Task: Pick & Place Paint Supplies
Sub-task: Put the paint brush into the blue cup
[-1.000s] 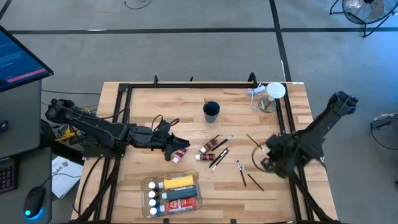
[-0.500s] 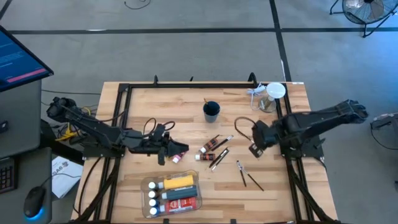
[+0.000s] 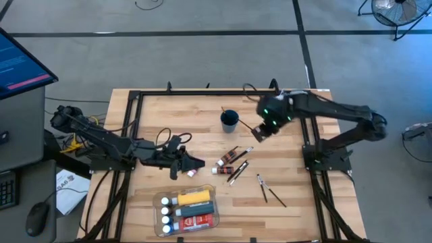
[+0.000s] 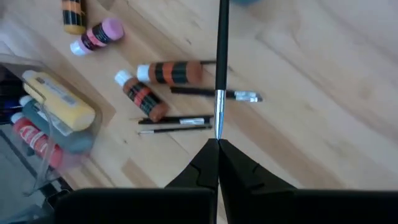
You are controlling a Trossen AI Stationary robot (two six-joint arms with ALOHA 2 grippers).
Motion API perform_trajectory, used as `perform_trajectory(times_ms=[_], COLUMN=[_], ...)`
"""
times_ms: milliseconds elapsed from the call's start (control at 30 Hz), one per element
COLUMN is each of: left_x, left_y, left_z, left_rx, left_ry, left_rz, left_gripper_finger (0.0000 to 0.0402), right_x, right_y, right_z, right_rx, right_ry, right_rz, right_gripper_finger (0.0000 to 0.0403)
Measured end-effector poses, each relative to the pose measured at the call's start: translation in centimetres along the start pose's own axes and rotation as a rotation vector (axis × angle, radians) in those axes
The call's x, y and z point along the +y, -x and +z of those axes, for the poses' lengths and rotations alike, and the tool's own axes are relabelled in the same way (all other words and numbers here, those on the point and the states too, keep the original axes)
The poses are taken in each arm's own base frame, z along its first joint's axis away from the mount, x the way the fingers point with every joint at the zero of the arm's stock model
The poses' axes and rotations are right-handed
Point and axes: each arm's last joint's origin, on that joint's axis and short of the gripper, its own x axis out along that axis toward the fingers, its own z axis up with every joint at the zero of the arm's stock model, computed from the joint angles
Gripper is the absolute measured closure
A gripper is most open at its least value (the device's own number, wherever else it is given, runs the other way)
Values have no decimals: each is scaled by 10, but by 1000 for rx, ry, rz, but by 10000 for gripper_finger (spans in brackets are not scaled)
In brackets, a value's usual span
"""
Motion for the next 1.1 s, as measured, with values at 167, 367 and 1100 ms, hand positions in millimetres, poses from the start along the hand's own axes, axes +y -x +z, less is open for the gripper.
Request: perform_trajectory(times_ms=[167,367,1100], left_x=[0,-3,-15], left_y=[0,2,7], left_z=[0,2,0], left_rx=[-1,-8,-89], left_ry=[8,8,-23], left_rz=[-6,-18,-49], left_gripper_finger=[402,402,402], right_x=[10,21,21], right_y=[4,-6,-39], right_z=[39,71,129], right_rx=[89,253,334], right_ry=[43,87,99], right_rz=[-72,-107,-101], right_gripper_finger=[403,403,403])
